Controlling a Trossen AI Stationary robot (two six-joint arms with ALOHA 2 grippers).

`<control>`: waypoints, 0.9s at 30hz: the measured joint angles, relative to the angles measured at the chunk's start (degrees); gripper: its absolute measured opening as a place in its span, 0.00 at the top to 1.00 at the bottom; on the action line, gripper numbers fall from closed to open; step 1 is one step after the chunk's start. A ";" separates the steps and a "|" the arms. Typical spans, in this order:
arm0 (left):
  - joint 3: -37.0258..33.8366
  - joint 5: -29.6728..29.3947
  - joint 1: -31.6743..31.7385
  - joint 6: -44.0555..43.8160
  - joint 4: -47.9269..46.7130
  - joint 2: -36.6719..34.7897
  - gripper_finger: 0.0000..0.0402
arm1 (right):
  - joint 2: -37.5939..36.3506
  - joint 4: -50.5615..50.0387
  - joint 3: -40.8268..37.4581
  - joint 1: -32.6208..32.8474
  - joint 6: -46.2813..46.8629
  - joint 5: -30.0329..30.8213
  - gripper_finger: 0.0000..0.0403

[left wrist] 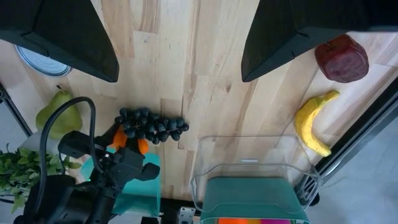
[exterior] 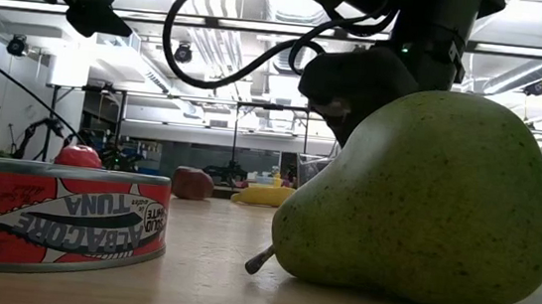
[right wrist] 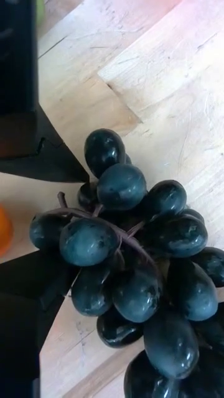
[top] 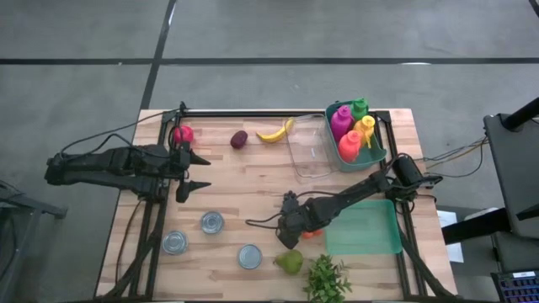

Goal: Pick & Place Food Item
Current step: Put the grapes into the green transparent bin

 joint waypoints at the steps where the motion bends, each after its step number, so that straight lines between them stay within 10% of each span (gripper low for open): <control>1: 0.00 -0.02 0.01 0.00 -0.02 0.02 0.15 | 0.00 -0.01 0.00 -0.02 0.02 -0.02 0.62; 12: 0.00 -0.02 0.02 0.00 0.00 0.00 0.15 | 0.02 -0.02 -0.04 -0.04 0.02 -0.18 0.93; 27: 0.00 0.01 0.00 0.00 -0.04 0.00 0.15 | -3.38 -0.16 1.37 -0.02 -3.88 0.44 0.97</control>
